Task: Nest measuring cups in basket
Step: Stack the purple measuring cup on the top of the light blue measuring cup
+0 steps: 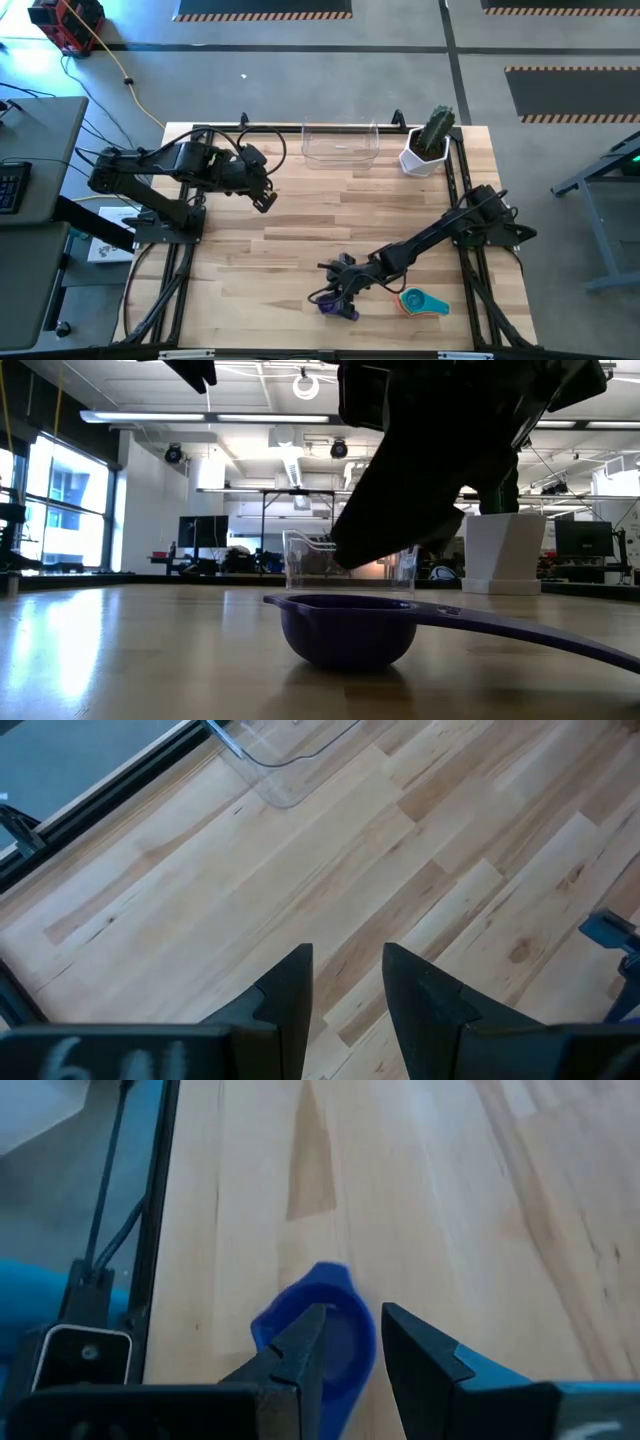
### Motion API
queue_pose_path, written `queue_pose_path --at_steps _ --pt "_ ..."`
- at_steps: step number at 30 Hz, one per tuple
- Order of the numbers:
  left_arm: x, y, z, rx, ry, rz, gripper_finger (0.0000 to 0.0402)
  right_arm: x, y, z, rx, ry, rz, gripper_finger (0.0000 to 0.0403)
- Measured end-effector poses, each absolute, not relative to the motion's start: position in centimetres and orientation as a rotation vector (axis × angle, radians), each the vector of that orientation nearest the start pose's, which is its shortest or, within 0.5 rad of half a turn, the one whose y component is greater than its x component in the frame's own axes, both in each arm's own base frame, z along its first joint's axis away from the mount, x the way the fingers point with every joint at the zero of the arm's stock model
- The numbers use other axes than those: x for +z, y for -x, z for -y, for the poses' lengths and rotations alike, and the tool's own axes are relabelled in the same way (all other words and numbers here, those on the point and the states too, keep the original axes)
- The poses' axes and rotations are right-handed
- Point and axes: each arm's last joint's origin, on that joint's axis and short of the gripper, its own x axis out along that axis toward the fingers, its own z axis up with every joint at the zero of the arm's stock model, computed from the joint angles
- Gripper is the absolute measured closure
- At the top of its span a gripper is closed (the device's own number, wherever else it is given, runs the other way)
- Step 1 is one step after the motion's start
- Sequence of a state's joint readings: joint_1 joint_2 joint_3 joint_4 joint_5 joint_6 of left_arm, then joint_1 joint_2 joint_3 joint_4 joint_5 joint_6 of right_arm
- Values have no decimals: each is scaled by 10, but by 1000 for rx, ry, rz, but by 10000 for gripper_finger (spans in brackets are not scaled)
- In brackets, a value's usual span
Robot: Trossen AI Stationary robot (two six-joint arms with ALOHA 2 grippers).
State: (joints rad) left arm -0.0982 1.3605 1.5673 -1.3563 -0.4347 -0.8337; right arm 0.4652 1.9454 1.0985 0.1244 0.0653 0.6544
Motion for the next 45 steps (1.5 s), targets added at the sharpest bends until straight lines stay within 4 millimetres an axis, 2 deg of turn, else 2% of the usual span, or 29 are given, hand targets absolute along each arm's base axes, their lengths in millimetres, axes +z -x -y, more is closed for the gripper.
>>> queue_pose_path --at_steps 12,19,25,28,32,39,45 --pt "385 -231 11 727 436 -902 287 135 -354 -176 143 -427 -827 309" --pt "385 -231 11 727 436 -903 287 120 -355 -178 129 -484 -877 309" --pt "385 -231 11 727 436 -903 287 114 -355 -178 86 -541 -903 310" --pt "385 -231 11 727 436 -903 287 114 -355 -178 71 -559 -905 329" --pt "385 -231 11 727 436 -903 287 114 -355 -177 63 -575 -907 386" --pt "385 -231 11 727 436 -903 287 118 -356 -178 57 -635 -890 398" --pt "385 -231 11 727 435 -905 287 142 -355 -174 82 -618 -825 400"
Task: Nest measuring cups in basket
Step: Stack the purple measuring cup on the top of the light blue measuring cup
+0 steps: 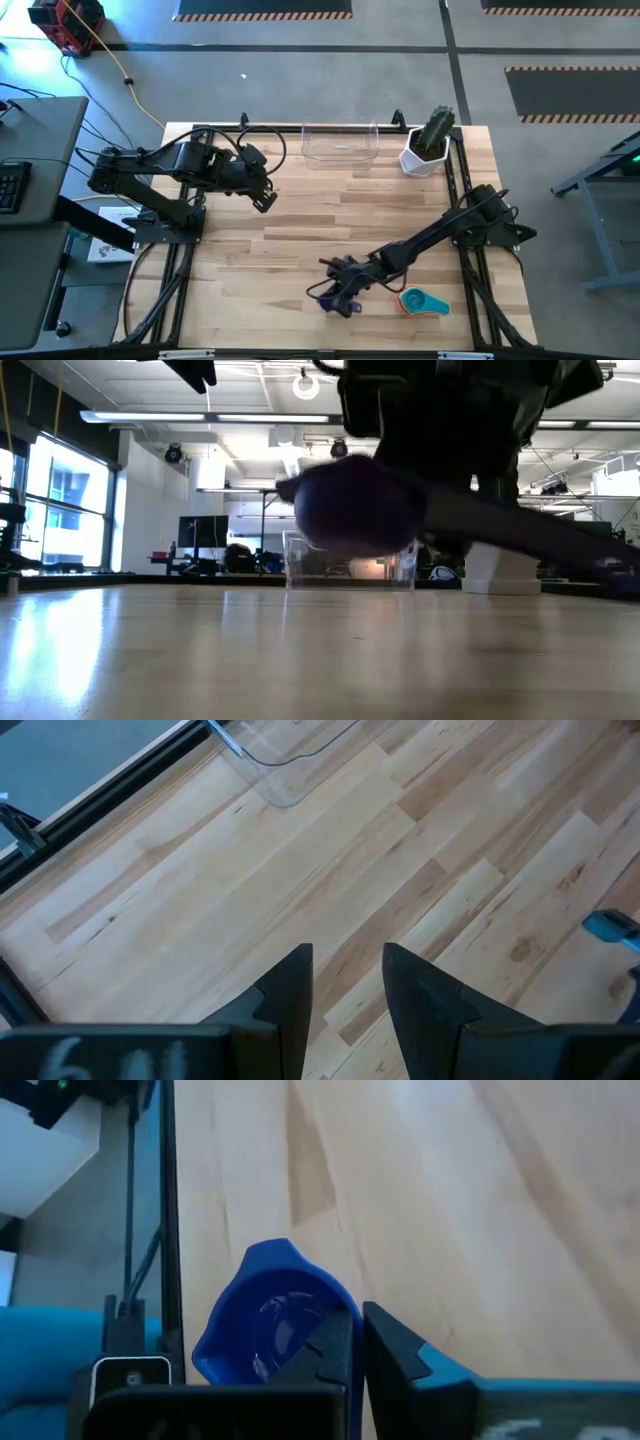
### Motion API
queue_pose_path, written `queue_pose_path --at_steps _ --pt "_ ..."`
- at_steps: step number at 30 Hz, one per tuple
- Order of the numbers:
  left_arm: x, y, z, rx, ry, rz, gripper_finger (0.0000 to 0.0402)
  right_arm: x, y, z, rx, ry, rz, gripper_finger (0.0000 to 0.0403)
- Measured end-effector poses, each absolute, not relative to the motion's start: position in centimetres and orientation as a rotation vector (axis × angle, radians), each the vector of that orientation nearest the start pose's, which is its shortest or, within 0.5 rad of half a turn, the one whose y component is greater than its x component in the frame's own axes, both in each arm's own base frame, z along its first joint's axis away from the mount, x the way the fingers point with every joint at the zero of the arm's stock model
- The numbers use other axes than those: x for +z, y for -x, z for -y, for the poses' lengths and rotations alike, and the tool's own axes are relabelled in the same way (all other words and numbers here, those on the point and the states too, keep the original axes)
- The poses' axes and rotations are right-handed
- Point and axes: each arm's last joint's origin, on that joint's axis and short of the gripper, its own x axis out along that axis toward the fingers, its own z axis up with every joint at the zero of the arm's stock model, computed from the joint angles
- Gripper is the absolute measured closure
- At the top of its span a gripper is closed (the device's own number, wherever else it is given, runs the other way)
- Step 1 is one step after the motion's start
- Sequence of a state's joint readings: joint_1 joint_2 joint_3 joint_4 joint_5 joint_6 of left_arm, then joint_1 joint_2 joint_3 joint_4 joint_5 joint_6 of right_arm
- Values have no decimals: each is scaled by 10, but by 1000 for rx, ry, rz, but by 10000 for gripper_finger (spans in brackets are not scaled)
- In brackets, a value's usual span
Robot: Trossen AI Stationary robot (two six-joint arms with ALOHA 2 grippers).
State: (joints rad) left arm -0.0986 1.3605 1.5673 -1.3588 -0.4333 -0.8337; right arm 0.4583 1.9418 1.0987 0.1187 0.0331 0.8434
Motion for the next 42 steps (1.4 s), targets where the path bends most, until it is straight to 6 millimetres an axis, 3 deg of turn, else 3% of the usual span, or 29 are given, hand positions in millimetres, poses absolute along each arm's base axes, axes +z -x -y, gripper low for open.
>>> queue_pose_path --at_steps 13,24,29,42 --pt "385 -230 11 721 428 -914 287 200 -327 -164 62 -504 -823 402" --pt "385 -230 11 712 414 -920 287 247 -263 -158 -75 -345 -916 402" --pt "385 -230 11 713 414 -920 287 257 -234 -164 -88 -324 -980 402" --pt "385 -230 11 714 415 -919 287 260 -161 -195 -195 -336 -1083 403"
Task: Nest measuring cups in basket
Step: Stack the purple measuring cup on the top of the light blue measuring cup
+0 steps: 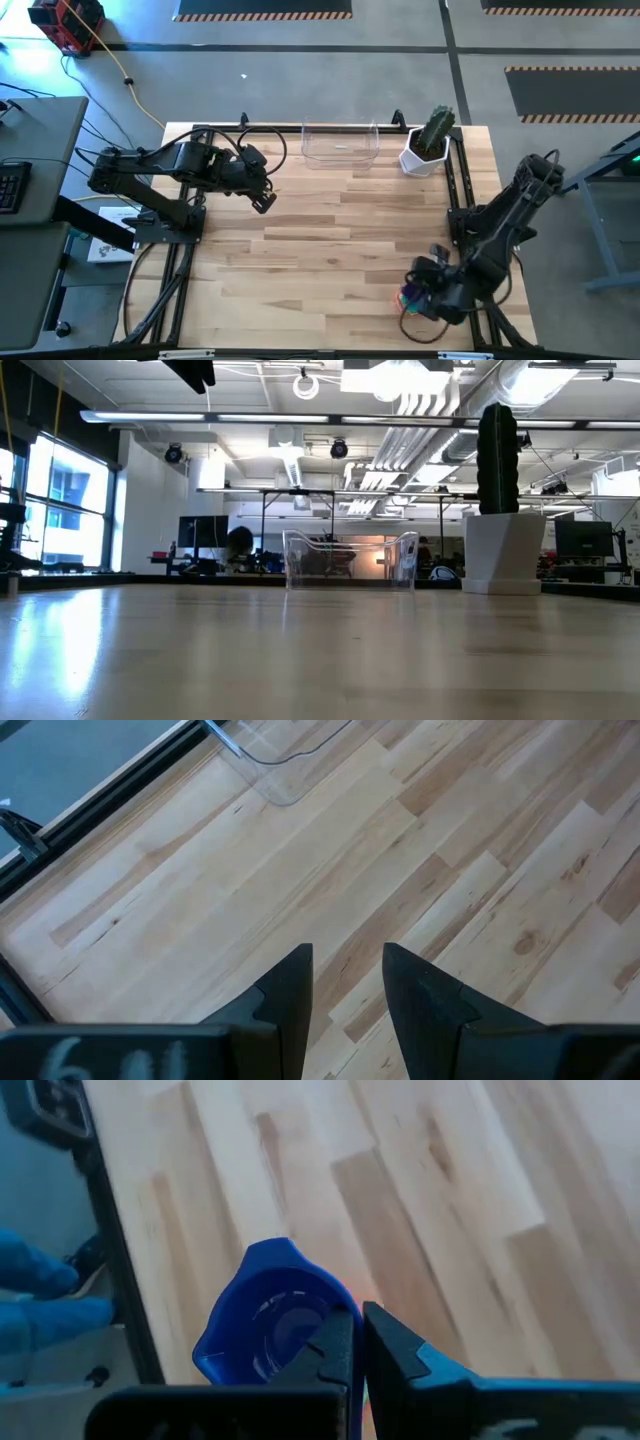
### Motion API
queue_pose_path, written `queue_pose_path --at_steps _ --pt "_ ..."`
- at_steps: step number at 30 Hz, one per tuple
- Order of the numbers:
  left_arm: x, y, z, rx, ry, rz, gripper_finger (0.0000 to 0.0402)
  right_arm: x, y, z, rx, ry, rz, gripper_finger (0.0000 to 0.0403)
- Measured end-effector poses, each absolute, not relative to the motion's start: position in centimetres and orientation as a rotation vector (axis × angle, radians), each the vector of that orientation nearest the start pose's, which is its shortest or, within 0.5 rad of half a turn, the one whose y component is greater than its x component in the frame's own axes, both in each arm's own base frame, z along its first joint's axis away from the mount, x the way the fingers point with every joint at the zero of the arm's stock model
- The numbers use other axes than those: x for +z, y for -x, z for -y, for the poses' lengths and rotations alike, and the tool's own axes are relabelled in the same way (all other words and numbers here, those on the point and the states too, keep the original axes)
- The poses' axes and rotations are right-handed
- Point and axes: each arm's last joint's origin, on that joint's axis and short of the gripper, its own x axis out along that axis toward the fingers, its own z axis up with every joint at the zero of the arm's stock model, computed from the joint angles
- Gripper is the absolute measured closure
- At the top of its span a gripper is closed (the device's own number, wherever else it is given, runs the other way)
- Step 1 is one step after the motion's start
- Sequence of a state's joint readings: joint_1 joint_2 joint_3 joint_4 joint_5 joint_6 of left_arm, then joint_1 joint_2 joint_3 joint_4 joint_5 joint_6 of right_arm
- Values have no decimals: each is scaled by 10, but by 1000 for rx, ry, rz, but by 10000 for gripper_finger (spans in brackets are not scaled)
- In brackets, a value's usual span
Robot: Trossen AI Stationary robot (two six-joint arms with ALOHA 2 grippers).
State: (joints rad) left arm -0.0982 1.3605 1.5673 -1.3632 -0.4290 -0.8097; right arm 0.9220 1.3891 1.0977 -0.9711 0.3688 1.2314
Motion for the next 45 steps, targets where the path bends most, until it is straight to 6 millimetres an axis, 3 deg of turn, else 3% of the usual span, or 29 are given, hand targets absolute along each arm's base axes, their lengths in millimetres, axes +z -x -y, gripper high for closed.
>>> queue_pose_path --at_steps 7,19,26,39,45 --pt "385 -230 11 714 415 -918 287 256 -143 -210 -185 -349 -1104 403" --pt "385 -231 11 712 418 -911 287 245 -144 -216 -226 -313 -1105 403" --pt "385 -231 11 712 418 -910 287 213 -140 -212 -235 -384 -1142 403" --pt "385 -231 11 712 417 -911 287 213 -145 -209 -224 -366 -1149 401" --pt "385 -231 11 712 417 -911 287 213 -148 -209 -208 -398 -1178 381"
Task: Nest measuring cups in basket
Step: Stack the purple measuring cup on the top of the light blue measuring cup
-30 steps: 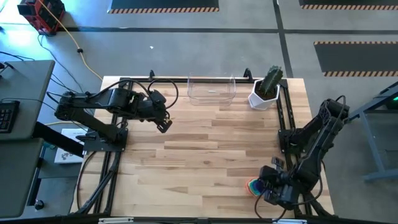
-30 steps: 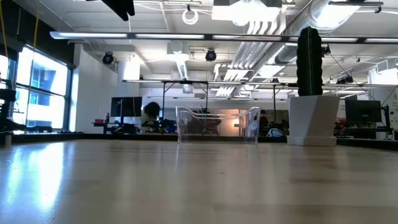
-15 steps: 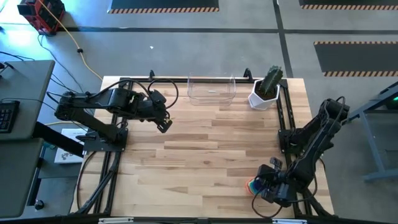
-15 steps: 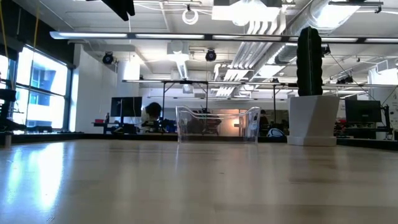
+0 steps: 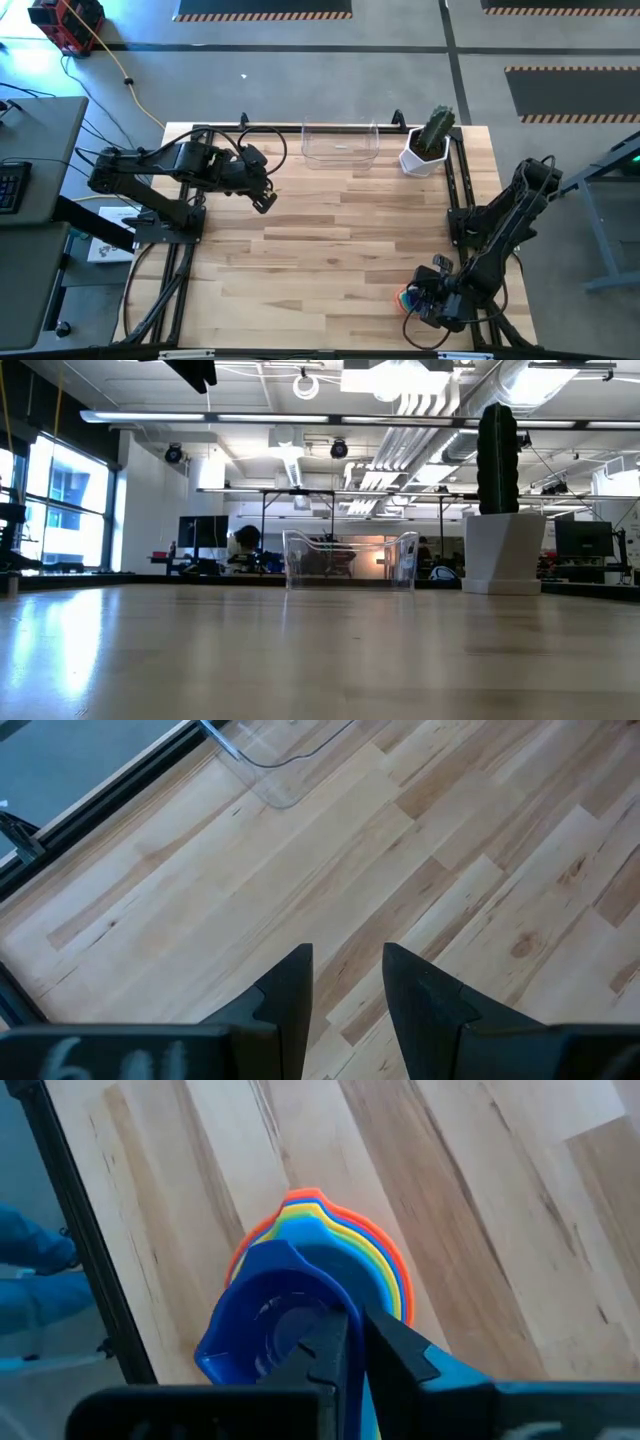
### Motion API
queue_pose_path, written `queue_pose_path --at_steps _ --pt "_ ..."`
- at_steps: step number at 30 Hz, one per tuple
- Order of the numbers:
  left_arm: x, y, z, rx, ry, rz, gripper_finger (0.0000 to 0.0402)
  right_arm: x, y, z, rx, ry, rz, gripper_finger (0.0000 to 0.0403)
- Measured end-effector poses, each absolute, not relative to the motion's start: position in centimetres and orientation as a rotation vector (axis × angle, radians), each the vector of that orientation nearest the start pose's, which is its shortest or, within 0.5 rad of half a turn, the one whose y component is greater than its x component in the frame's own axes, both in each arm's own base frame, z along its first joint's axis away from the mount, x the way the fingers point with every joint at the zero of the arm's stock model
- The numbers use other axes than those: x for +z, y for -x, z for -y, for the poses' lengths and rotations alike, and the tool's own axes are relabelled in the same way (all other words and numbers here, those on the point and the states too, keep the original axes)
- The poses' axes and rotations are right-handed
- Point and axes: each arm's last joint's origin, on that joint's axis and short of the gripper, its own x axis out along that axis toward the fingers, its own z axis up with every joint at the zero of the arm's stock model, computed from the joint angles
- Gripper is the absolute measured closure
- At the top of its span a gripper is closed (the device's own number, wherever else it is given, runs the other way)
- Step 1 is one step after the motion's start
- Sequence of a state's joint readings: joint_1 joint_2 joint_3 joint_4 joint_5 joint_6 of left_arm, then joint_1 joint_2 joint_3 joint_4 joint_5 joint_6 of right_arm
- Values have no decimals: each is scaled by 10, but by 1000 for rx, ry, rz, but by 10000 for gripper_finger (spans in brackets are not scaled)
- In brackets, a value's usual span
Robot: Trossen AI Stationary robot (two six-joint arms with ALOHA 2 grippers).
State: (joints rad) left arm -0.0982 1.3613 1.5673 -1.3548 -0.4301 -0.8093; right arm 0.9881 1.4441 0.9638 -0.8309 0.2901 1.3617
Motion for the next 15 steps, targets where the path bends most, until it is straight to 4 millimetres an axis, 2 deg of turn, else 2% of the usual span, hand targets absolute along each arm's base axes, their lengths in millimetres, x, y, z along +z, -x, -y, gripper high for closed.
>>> queue_pose_path --at_steps 10,15 --pt "385 -231 11 712 415 -912 287 213 -154 -205 -223 -416 -1197 333" --pt "385 -231 11 712 415 -912 287 213 -155 -204 -221 -407 -1201 323"
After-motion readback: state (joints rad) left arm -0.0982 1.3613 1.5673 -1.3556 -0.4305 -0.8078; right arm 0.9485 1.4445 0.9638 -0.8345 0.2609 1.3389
